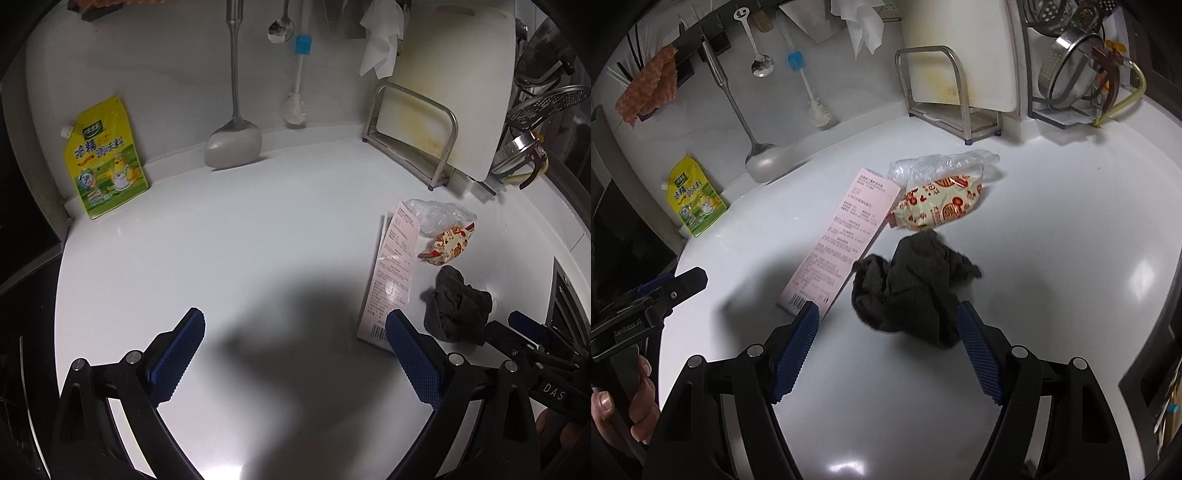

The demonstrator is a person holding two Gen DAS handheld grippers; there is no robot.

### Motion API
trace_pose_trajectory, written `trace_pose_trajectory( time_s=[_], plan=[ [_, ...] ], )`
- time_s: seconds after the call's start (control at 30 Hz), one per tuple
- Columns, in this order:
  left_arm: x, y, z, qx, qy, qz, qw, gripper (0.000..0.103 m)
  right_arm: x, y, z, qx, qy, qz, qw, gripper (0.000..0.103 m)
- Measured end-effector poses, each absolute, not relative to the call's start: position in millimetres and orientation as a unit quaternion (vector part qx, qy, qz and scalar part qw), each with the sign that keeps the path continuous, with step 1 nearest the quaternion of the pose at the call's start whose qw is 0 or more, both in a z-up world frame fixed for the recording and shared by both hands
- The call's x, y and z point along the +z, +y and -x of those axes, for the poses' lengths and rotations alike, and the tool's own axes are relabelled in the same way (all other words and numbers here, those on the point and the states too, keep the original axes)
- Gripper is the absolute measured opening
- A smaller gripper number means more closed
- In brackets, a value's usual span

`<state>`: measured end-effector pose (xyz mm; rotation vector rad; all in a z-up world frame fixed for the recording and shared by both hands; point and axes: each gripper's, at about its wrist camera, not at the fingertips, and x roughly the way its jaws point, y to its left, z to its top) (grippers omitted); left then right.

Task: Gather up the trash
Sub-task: 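Grasp the dark grey cloth with the right tool, then grasp the pink printed leaflet with the left tool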

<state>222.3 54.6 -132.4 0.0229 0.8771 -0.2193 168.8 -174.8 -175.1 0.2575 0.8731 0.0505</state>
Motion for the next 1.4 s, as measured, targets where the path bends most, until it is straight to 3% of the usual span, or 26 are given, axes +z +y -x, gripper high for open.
trace_pose_trajectory(
  time_s=[0.8, 0.83, 0.9, 0.97, 1.07, 1.17, 1.4],
  plan=[
    [-162, 33, -252, -0.124, 0.439, -0.029, 0.889, 0.096, -223, -176, -226, -0.011, 0.449, -0.088, 0.889, 0.075],
    [-162, 31, -253, -0.125, 0.44, -0.03, 0.889, 0.096, -223, -175, -226, -0.006, 0.446, -0.088, 0.891, 0.068],
    [-163, 27, -254, -0.128, 0.441, -0.032, 0.888, 0.096, -222, -174, -225, -0.001, 0.443, -0.087, 0.892, 0.063],
    [-166, 22, -255, -0.132, 0.443, -0.033, 0.886, 0.096, -220, -174, -224, 0.005, 0.442, -0.084, 0.893, 0.044],
    [-168, 13, -258, -0.139, 0.446, -0.034, 0.884, 0.096, -217, -180, -222, 0.009, 0.44, -0.093, 0.893, 0.03],
    [-171, 0, -262, -0.147, 0.446, -0.041, 0.882, 0.096, -210, -190, -215, -0.001, 0.43, -0.101, 0.897, 0.023],
    [-184, -29, -273, -0.166, 0.459, -0.04, 0.872, 0.096, -192, -224, -192, -0.037, 0.405, -0.134, 0.904, 0.021]
  ],
)
